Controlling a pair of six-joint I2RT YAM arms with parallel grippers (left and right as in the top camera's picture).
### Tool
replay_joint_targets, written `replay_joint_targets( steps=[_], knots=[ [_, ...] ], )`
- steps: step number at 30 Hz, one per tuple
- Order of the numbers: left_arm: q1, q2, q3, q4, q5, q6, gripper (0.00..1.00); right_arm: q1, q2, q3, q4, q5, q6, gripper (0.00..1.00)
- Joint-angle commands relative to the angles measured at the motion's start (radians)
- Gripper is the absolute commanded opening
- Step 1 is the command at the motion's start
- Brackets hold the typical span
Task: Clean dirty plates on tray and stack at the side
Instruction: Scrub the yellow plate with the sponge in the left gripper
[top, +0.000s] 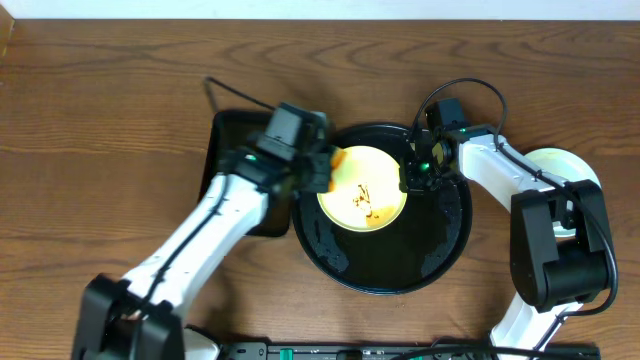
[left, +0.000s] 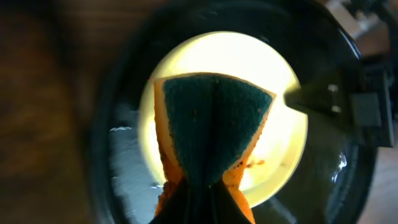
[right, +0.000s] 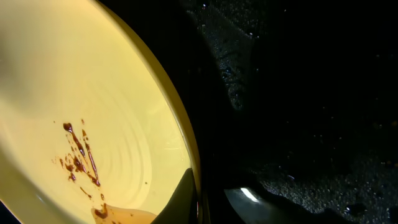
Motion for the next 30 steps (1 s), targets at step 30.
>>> replay_joint_targets(
  steps=[30],
  knots=[
    [-0.106,0.364,-0.003,0.203,-0.232,-0.230,0.08,0.014,0.012,-0.011,-0.060,0.043,0.009,0.01]
  ],
)
